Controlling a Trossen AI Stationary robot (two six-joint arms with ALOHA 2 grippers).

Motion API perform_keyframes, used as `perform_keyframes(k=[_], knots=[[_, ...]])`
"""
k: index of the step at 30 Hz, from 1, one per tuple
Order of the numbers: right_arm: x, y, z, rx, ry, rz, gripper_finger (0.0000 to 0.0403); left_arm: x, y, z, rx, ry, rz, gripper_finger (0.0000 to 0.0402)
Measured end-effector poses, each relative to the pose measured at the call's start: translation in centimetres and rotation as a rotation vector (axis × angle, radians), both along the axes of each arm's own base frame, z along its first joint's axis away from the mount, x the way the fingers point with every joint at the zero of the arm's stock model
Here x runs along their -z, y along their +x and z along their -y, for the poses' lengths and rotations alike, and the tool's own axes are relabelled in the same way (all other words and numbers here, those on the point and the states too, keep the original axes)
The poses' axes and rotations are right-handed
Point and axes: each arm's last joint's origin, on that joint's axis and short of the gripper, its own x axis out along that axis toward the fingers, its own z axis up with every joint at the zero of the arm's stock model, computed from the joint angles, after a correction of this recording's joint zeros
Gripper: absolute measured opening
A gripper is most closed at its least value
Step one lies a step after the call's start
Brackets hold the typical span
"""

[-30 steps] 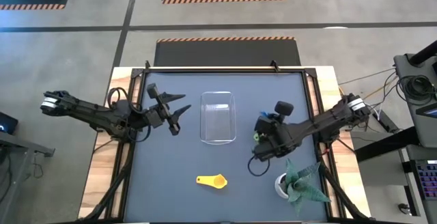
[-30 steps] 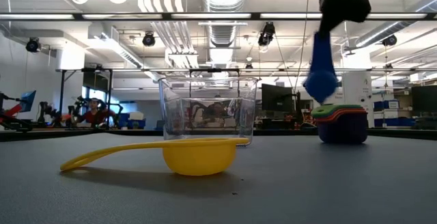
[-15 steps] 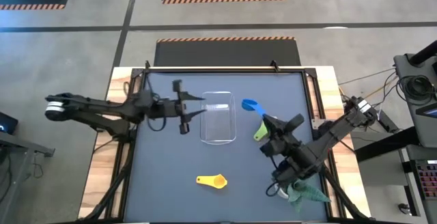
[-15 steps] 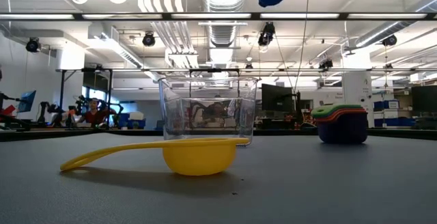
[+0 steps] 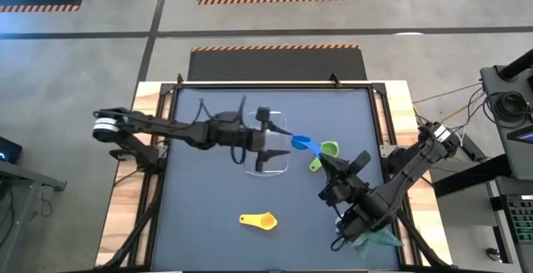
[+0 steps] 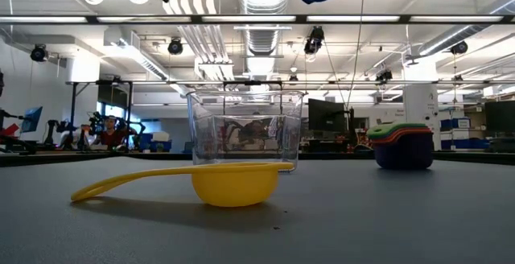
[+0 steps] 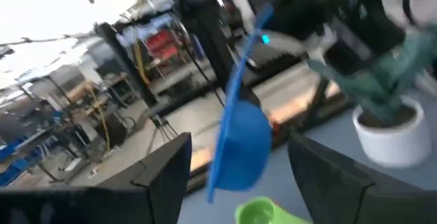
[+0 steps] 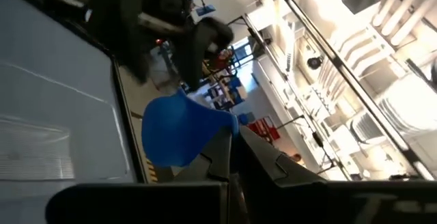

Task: Nest measuring cups in basket
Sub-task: Stack the blue measuring cup on top of the green measuring cup

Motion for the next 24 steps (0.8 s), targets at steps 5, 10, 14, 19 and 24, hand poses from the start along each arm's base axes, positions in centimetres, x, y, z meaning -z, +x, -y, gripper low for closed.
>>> perform_keyframes(k=[5, 10, 14, 19, 24], knots=[[-0.06, -0.02, 0.05, 0.001, -0.015, -0.018, 0.0008, 0.6, 1.02, 0.08, 0.001, 0.04, -0.024, 0.0235], [-0.08, -0.06, 0.08, 0.001, -0.016, -0.018, 0.0008, 0.44, 1.2, -0.18, -0.065, 0.049, 0.014, 0.0233], [-0.07, -0.01, 0.04, 0.001, -0.009, -0.011, 0.0008, 0.53, 1.21, -0.07, -0.033, 0.075, 0.016, 0.0233], [-0.07, 0.04, 0.0, 0.001, -0.001, -0.002, 0.0008, 0.42, 1.19, -0.04, -0.024, 0.094, 0.034, 0.0218], [-0.07, 0.1, -0.06, 0.001, 0.007, 0.007, 0.0008, 0.61, 1.3, -0.16, -0.027, 0.091, 0.032, 0.0182]])
